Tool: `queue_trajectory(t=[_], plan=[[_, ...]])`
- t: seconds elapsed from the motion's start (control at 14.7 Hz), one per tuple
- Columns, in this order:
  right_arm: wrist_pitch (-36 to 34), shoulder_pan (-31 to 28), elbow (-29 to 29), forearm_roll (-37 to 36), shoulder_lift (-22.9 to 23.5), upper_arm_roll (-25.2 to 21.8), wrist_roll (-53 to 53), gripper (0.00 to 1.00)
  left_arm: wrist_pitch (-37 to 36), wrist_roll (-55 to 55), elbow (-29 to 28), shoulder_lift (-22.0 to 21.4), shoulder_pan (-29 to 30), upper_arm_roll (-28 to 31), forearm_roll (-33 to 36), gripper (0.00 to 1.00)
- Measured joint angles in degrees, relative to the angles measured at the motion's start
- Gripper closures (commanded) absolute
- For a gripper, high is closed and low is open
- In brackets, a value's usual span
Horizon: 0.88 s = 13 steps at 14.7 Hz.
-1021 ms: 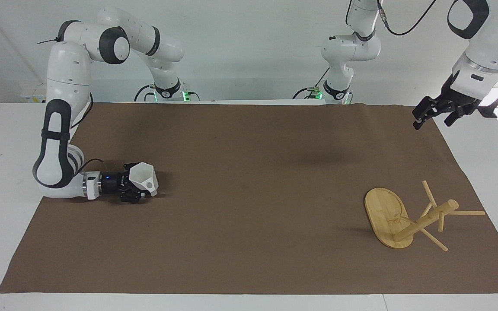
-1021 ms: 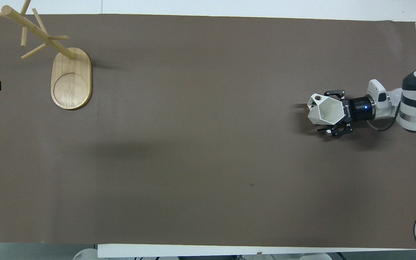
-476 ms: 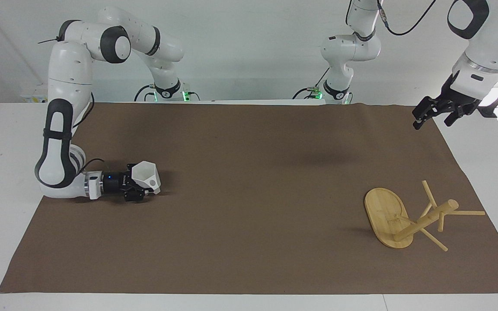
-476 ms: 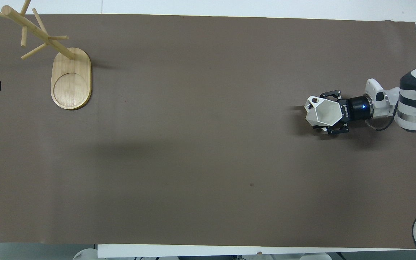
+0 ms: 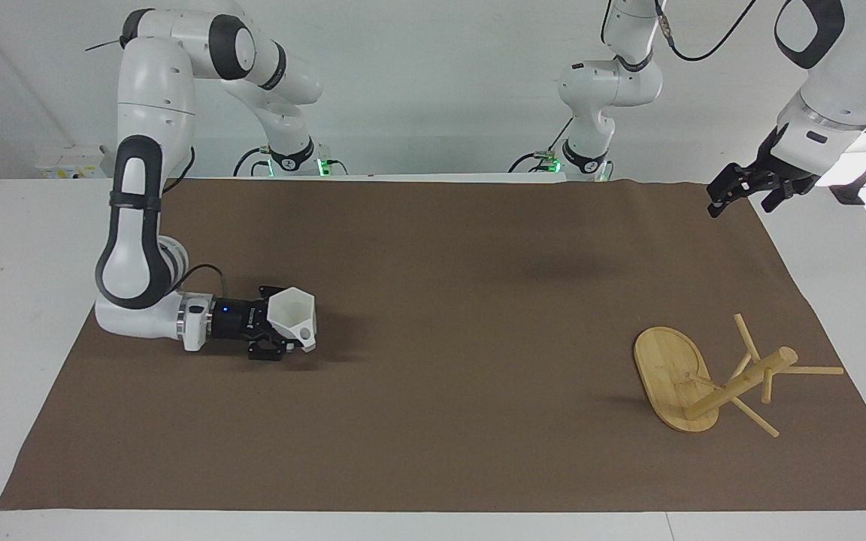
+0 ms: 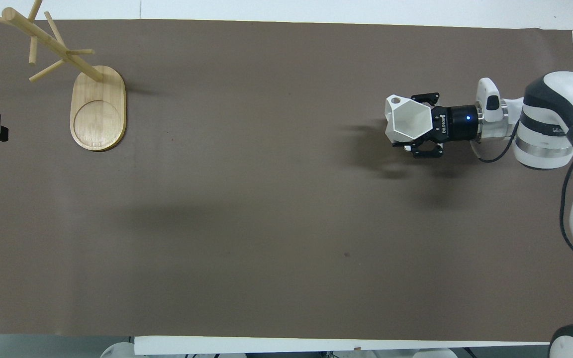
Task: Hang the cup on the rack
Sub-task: 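Lift the cup with the right gripper while the left gripper approaches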
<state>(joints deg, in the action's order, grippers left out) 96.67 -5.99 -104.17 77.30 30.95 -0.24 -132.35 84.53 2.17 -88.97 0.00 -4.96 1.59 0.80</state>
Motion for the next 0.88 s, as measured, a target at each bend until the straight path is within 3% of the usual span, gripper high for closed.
queue_trajectory(t=[0.2,0.48,0.68,0.88], plan=[[7.9,8.2,-1.2,12.2,-0.1,0.0,0.9,0.73,-0.3,3.2,0.0,-0.1,-1.3,-0.6,-0.2,0.0],[19.5,19.4,-1.4,26.1,-0.1,0.1,1.0,0.73,0.4,17.1,0.0,-0.2,-9.1,-1.5,-0.8,0.0],[27.7,27.1,-1.2,33.0,-0.3,0.2,1.0,0.73,5.4,27.5,-1.2,-0.1,-14.2,-1.8,-2.4,0.0],[31.7,33.8,-1.1,40.6,-0.5,0.1,-0.2,0.73,12.0,40.5,-4.0,0.9,-19.9,-1.8,-2.6,0.0]])
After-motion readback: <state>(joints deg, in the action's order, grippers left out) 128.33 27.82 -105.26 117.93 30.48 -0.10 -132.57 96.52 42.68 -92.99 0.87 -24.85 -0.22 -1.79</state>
